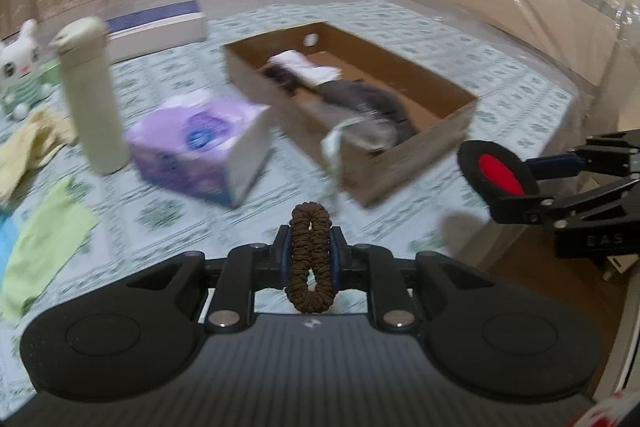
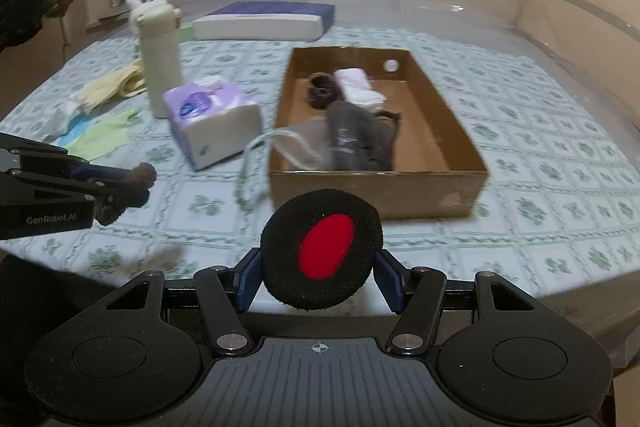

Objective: Organize soft objects
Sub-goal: 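Carry the scrunchie and black pad over the cardboard box with both tools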

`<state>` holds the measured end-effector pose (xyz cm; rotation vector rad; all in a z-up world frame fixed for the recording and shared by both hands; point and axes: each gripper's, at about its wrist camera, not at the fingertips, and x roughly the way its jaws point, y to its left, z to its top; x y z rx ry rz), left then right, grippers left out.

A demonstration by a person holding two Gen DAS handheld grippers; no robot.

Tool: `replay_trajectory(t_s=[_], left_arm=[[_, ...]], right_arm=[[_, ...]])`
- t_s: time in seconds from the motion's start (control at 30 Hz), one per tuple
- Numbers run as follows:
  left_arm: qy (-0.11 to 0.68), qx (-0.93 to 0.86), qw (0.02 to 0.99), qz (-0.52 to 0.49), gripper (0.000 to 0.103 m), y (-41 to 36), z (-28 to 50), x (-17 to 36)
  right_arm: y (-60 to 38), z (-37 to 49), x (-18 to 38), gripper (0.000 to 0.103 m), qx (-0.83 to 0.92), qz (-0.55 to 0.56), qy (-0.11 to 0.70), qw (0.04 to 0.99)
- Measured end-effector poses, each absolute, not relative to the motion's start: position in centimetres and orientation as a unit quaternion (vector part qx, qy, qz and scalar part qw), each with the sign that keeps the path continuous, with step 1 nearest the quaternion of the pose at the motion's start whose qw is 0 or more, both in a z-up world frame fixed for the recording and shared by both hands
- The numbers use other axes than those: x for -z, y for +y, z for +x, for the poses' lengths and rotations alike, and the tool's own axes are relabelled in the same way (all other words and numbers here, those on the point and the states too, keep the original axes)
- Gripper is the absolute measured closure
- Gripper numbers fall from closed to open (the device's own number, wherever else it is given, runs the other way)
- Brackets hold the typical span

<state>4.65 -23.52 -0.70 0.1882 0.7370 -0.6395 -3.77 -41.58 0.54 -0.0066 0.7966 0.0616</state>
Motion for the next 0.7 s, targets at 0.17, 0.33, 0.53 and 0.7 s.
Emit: replay_trajectory(t_s=[0.17, 0.33, 0.53, 0.7], left_arm=[[0.342, 0.337, 0.872, 0.095, 0.086, -27.2, 4.8, 0.1], [0.334, 0.357, 0.867, 0.096, 0.086, -30.2, 5.4, -0.4], [0.325, 0.365, 0.867, 0.094, 0.086, -32.9, 7.5, -1.2], [0.326, 0.361, 0.869, 0.089, 0.086, -34.2, 10.6, -1.5]], right_arm=[[-44.0, -4.1, -1.0, 0.043, -0.011, 0.003, 0.384, 0.923], [-46.0, -3.7, -1.4, 0.043, 0.002, 0.005, 0.379, 0.925], [-48.0, -2.1, -1.9, 0.043, 0.006, 0.006, 0.368, 0.93], [-49.5, 0.2, -2.3, 0.043, 0.001, 0.009, 0.359, 0.933]])
